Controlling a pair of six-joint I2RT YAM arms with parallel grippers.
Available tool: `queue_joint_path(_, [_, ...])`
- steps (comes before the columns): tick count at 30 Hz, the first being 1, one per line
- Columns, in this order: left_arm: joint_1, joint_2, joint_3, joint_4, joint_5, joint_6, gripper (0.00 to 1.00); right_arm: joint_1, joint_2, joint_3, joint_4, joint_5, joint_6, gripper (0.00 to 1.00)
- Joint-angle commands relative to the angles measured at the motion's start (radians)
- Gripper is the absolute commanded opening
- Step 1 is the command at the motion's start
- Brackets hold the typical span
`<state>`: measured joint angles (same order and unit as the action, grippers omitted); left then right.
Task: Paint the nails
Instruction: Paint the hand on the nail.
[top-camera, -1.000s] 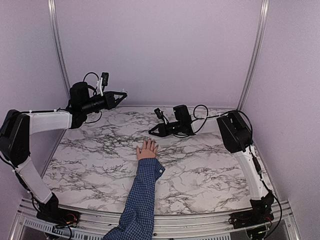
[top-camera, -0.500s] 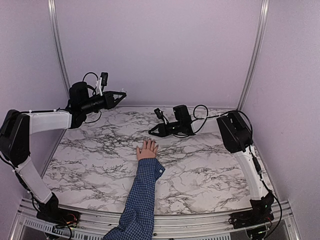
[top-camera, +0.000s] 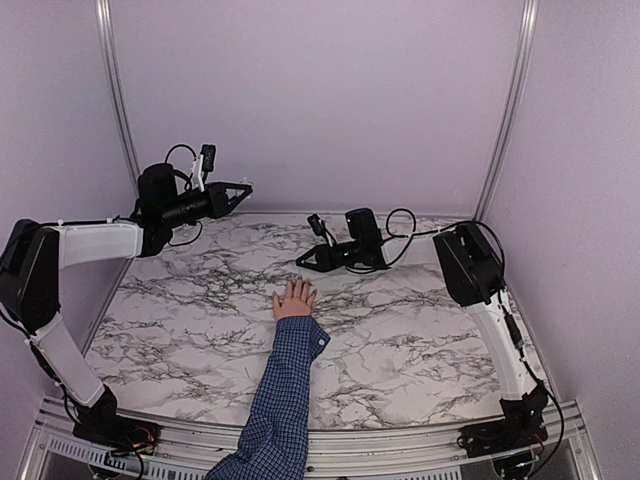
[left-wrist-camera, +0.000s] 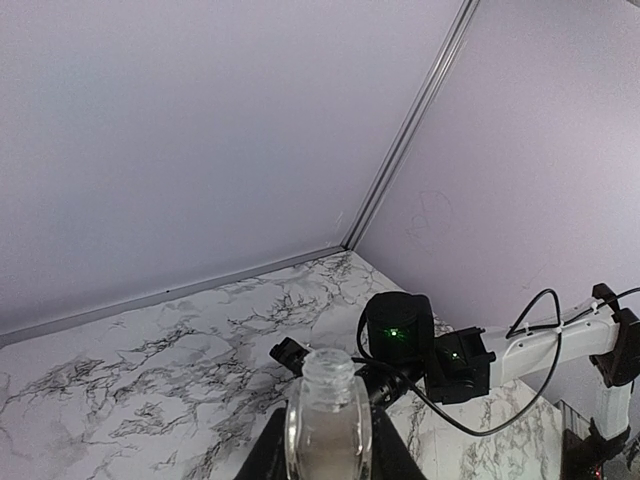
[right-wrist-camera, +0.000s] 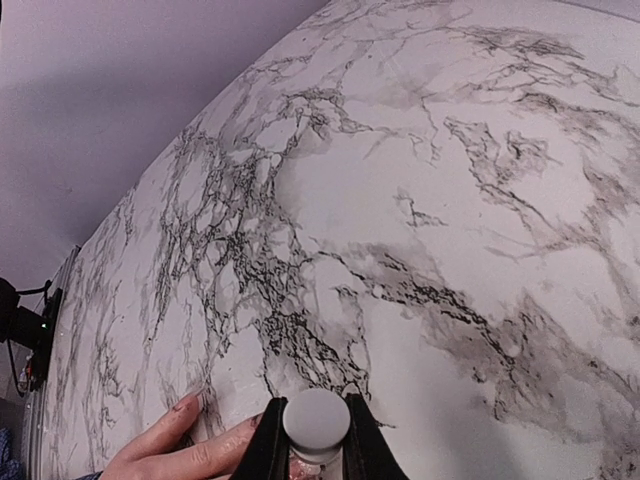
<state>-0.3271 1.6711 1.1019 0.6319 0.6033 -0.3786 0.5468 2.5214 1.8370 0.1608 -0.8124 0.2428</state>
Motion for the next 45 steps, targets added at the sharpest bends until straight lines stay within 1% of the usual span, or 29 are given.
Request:
queue_joint_path(1, [0.009, -0.006, 0.021, 0.047, 0.021, 0.008, 0.00, 0.007, 0.022, 0.044, -0.005, 0.021, -0.002, 0.00])
queue_joint_path(34, [0.019, 0.015, 0.033, 0.048, 0.029, 0.000, 0.00, 0.000, 0.039, 0.090, -0.045, 0.071, -0.013, 0.00])
queue_joint_path(45, [0.018, 0.010, 0.030, 0.048, 0.026, -0.004, 0.00, -0.013, 0.009, 0.078, 0.000, 0.042, 0.012, 0.00])
